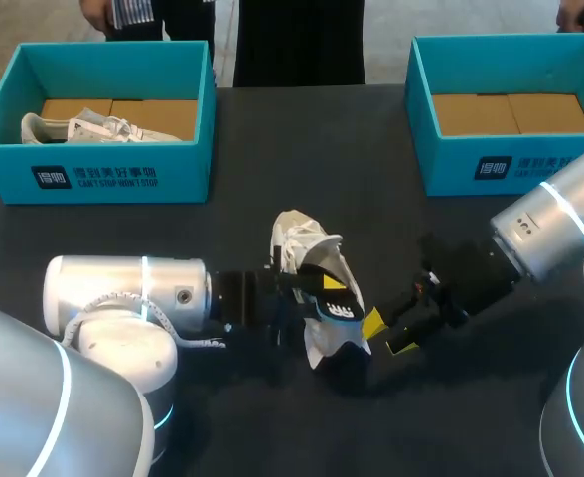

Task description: Take the shoe out of the shoebox, open the shoe tongue, remove and reinsert the insole, then place the shoe into the shoebox

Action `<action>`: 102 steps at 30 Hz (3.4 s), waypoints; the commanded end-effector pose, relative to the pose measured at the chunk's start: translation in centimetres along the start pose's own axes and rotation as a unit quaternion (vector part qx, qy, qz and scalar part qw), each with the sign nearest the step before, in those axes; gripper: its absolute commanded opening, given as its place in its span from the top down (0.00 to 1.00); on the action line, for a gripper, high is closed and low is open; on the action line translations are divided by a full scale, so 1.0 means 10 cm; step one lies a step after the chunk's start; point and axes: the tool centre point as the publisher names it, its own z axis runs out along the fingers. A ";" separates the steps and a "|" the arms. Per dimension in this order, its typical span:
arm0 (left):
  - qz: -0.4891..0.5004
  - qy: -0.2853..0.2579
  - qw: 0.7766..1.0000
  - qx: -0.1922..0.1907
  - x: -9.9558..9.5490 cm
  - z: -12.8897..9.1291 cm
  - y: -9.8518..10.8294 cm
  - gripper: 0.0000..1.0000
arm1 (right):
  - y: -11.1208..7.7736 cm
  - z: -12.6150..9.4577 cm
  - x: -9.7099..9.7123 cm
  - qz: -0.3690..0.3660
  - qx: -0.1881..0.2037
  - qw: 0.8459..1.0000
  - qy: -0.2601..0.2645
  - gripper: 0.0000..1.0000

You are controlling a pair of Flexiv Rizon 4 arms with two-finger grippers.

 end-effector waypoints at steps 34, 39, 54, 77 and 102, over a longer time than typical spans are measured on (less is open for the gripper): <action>-0.009 -0.012 1.000 -0.004 0.09 -0.05 -0.25 1.00 | 0.00 0.01 0.00 0.000 -0.001 1.000 -0.001 0.00; 0.000 -0.015 1.000 -0.006 0.08 -0.01 -0.20 1.00 | 0.00 0.01 0.00 0.000 -0.001 1.000 -0.001 0.00; 0.015 -0.017 0.999 -0.030 0.01 0.07 -0.03 1.00 | 0.00 0.01 0.00 0.000 -0.001 1.000 -0.001 0.00; 0.002 -0.013 1.000 -0.026 0.00 0.02 0.01 0.86 | 0.00 0.01 0.00 0.000 -0.001 1.000 -0.001 0.00; 0.019 -0.010 1.000 -0.002 0.04 -0.09 -0.21 1.00 | 0.00 0.01 0.00 0.000 -0.001 1.000 -0.001 0.00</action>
